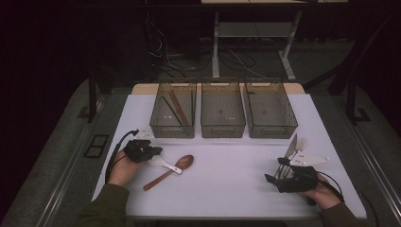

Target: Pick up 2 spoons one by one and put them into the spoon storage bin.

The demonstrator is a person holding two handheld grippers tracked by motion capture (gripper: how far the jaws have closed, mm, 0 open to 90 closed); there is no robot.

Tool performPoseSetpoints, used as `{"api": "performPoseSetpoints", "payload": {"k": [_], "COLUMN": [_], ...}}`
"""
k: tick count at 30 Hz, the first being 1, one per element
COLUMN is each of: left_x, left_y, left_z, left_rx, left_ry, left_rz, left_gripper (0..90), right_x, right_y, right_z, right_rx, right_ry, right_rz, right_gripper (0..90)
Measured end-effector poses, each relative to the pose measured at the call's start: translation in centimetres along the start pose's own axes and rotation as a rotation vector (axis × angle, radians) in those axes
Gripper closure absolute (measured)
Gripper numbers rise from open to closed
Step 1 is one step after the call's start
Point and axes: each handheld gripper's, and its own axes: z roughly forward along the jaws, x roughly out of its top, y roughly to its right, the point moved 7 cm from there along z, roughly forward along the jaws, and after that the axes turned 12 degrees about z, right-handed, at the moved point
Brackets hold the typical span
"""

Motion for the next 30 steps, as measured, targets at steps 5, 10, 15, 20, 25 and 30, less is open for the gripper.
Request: {"api": "performPoseSetpoints", "payload": {"k": [5,10,15,20,25,30], "left_x": [-0.4,-0.4,-0.3,-0.7,-1.9,-2.7], "left_y": [0.1,0.1,0.0,0.0,0.3,0.7], "left_z": [-0.2,-0.4,-1.2,-2.5,-2.7,-2.3], "left_rx": [-0.010,-0.029,-0.028,-0.013,-0.026,-0.030], "left_ry": [-0.009,0.023,0.072,0.079,0.044,-0.006], "left_rz": [-0.006,-0.029,-0.052,-0.062,-0.073,-0.053], "left_gripper": [88.5,81.3,69.8,53.7,46.7,45.6], "right_x": [0.0,0.0,0.0,-0.1,0.0,0.0], "right_y": [0.0,0.0,0.0,0.0,-0.1,-0.1], "right_z": [0.0,0.0,0.0,0.0,0.0,0.1], "right_rx": [-0.001,-0.003,-0.004,-0.004,-0.004,-0.004], "right_ry": [0.000,-0.003,-0.004,-0.005,-0.004,-0.004], "right_rz": [-0.002,-0.007,-0.010,-0.012,-0.011,-0.013], "right_gripper": [16.3,16.3,16.4,16.3,16.3,16.3]}}
